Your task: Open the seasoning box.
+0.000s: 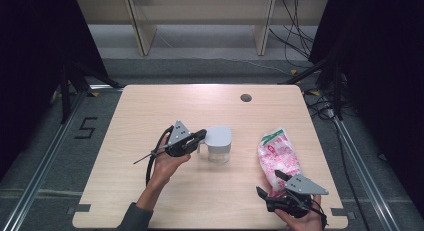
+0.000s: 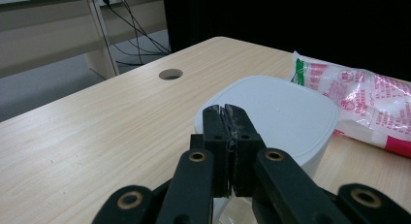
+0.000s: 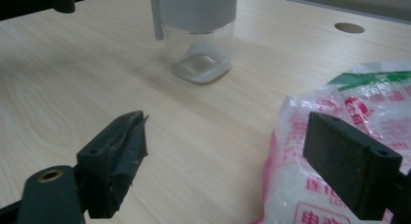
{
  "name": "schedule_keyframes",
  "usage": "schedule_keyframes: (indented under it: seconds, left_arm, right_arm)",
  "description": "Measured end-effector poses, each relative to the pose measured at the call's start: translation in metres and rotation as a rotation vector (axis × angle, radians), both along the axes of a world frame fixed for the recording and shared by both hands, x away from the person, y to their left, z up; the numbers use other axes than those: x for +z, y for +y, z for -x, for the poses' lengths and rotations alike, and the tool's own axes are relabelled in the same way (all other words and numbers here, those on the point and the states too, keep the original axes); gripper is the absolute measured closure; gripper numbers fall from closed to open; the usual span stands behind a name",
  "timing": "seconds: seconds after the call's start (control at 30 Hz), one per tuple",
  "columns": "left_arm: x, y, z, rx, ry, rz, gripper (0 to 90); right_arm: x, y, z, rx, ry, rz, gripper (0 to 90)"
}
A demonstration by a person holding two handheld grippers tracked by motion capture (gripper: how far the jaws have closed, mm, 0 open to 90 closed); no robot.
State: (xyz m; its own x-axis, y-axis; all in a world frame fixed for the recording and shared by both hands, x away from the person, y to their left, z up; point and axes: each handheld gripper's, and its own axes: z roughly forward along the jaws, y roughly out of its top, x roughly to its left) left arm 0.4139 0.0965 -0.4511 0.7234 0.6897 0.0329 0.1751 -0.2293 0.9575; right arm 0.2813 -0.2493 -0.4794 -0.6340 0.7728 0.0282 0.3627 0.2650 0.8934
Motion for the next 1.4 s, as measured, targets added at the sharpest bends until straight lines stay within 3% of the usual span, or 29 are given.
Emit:
schedule_keyframes:
  seconds: [0.1, 0.13, 0.2, 0.23, 0.33, 0.4, 0.43, 0.47, 0.53, 0.6, 0.63, 0.7, 0.8, 0.83, 0.87, 0.9, 0.97, 1.13, 1.17, 1.27, 1.3, 1.33, 1.4]
  left_arm:
    - [0.000, 0.000, 0.000, 0.002, -0.005, -0.004, 87.6]
    - [0.000, -0.001, 0.001, 0.000, -0.004, -0.005, 87.6]
    - [0.000, 0.000, 0.000, -0.004, -0.006, -0.008, 87.6]
    - [0.000, 0.000, 0.001, -0.003, -0.003, -0.006, 87.5]
    - [0.000, 0.000, 0.001, 0.000, -0.001, 0.000, 87.6]
    - [0.000, 0.001, 0.001, -0.001, 0.001, 0.002, 87.5]
    - [0.000, 0.001, 0.001, -0.001, 0.001, 0.002, 87.5]
    - [0.000, 0.001, 0.001, 0.000, 0.001, 0.002, 87.4]
    - [0.000, 0.001, 0.001, -0.002, 0.004, 0.004, 87.3]
    - [0.000, 0.001, 0.001, -0.002, 0.004, 0.004, 87.2]
    - [0.000, 0.001, 0.001, 0.000, 0.002, 0.004, 87.1]
    - [-0.001, 0.002, 0.001, -0.002, 0.006, 0.009, 87.0]
    - [-0.001, 0.003, 0.000, -0.003, 0.014, 0.026, 87.0]
    - [-0.002, 0.003, 0.000, -0.003, 0.015, 0.028, 86.9]
    - [-0.001, 0.002, 0.001, 0.001, 0.009, 0.022, 86.8]
    - [-0.001, 0.002, 0.001, 0.003, 0.007, 0.015, 86.9]
    - [-0.001, 0.002, 0.001, 0.002, 0.008, 0.016, 86.9]
    - [-0.001, 0.003, 0.001, 0.003, 0.009, 0.016, 86.6]
    - [-0.002, 0.003, 0.000, 0.000, 0.009, 0.023, 86.6]
    - [-0.002, 0.003, 0.000, 0.000, 0.009, 0.026, 86.5]
    - [-0.002, 0.003, 0.000, 0.000, 0.009, 0.025, 86.5]
    - [-0.002, 0.003, 0.000, -0.001, 0.011, 0.027, 86.5]
    - [-0.002, 0.004, 0.000, 0.001, 0.011, 0.027, 86.4]
  right_arm:
    - [-0.001, 0.004, -0.008, 0.020, -0.029, 0.014, 20.6]
    - [0.000, 0.009, -0.013, 0.028, -0.016, 0.009, 31.5]
    - [0.001, 0.012, -0.017, 0.044, -0.002, -0.016, 34.9]
    - [0.003, 0.017, -0.025, 0.056, -0.035, 0.000, 42.1]
    - [0.005, 0.024, -0.032, 0.070, -0.048, 0.006, 45.8]
    - [0.009, 0.035, -0.040, 0.054, -0.034, 0.015, 55.7]
    - [0.009, 0.038, -0.043, 0.073, -0.030, 0.020, 61.3]
    - [0.011, 0.040, -0.049, 0.072, -0.063, 0.059, 62.0]
    - [0.012, 0.045, -0.054, 0.060, -0.038, 0.053, 67.2]
    - [0.013, 0.046, -0.058, 0.058, -0.047, 0.052, 68.3]
    - [0.015, 0.048, -0.064, 0.057, -0.031, 0.044, 70.2]
    - [0.016, 0.050, -0.071, 0.058, -0.059, 0.050, 74.4]
    - [0.017, 0.052, -0.076, 0.066, -0.062, 0.055, 78.3]
    - [0.018, 0.053, -0.082, 0.070, -0.077, 0.038, 82.2]
    - [0.019, 0.055, -0.084, 0.071, -0.058, 0.036, 83.5]
    - [0.020, 0.056, -0.088, 0.080, -0.084, 0.055, 84.3]
    - [0.021, 0.058, -0.094, 0.078, -0.090, 0.060, 85.9]
    - [0.021, 0.064, -0.103, 0.086, -0.077, 0.052, 87.0]
    - [0.021, 0.064, -0.105, 0.088, -0.098, 0.066, 87.1]
    - [0.022, 0.067, -0.106, 0.089, -0.089, 0.068, 87.1]
    - [0.022, 0.069, -0.107, 0.090, -0.112, 0.071, 87.5]
    - [0.022, 0.069, -0.107, 0.102, -0.092, 0.080, 88.2]
    - [0.019, 0.073, -0.109, 0.095, -0.101, 0.078, 90.0]
